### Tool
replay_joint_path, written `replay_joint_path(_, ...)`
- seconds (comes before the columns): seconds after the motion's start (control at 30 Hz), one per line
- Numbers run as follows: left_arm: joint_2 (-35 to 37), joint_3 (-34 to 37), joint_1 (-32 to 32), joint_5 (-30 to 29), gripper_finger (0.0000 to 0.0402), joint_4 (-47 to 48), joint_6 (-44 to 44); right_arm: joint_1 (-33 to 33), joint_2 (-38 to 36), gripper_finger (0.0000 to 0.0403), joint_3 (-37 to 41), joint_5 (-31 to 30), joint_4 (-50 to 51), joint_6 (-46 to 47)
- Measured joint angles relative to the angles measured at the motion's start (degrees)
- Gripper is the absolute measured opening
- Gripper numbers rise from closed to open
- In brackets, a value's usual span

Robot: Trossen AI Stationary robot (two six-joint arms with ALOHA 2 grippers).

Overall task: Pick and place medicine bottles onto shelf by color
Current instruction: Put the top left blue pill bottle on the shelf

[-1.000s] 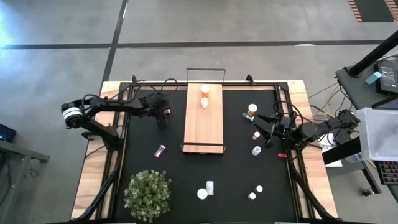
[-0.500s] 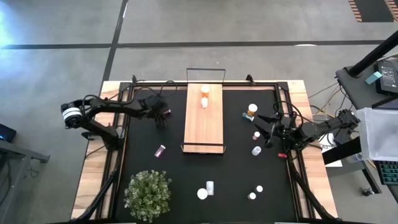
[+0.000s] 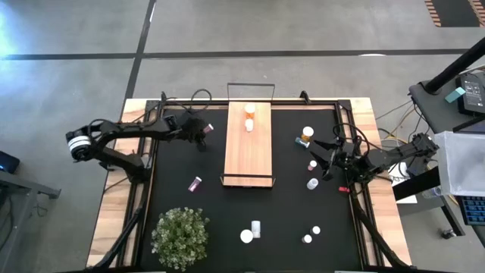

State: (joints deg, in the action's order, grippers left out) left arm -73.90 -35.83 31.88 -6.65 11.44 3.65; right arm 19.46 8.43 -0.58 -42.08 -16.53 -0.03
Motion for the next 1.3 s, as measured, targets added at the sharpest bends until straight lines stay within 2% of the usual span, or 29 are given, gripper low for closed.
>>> replay_joint_path(0.2,7.7,-2.9,-0.2,2.8,0.0088,-2.2,5.5,0.0,0.0,0.0228,0.0,0.0,0.0,0.0)
replay_joint_path(0.43,14.4,-3.1,-1.3,3.1,0.0088,-16.3,7.0,0.0,0.0,0.0228,0.0,-1.0,-1.4,-2.5)
replay_joint_path(0.53,15.0,-3.1,-2.5,3.1,0.0088,-21.5,8.1,0.0,0.1,0.0228,0.0,-1.0,-6.5,0.2)
replay_joint_path(0.77,12.2,-3.0,-7.3,3.1,0.0089,-32.4,8.2,0.0,0.1,0.0228,0.0,-1.1,-29.9,6.0)
replay_joint_path(0.9,9.1,-3.0,-10.3,3.3,0.0089,-40.8,8.2,0.0,0.1,0.0228,0.0,-2.7,-39.7,3.6)
replay_joint_path(1.07,4.9,-3.6,-12.9,4.6,0.0089,-50.1,8.2,0.0,0.5,0.0228,-0.2,-3.2,-40.7,6.8)
replay_joint_path(1.17,2.7,-5.6,-13.6,6.8,0.0089,-50.2,8.2,0.0,2.6,0.0228,-1.5,-3.1,-40.0,11.0)
replay_joint_path(1.3,0.2,-8.3,-13.9,7.8,0.0089,-49.8,8.2,0.0,6.0,0.0228,-4.3,-3.1,-39.9,11.8)
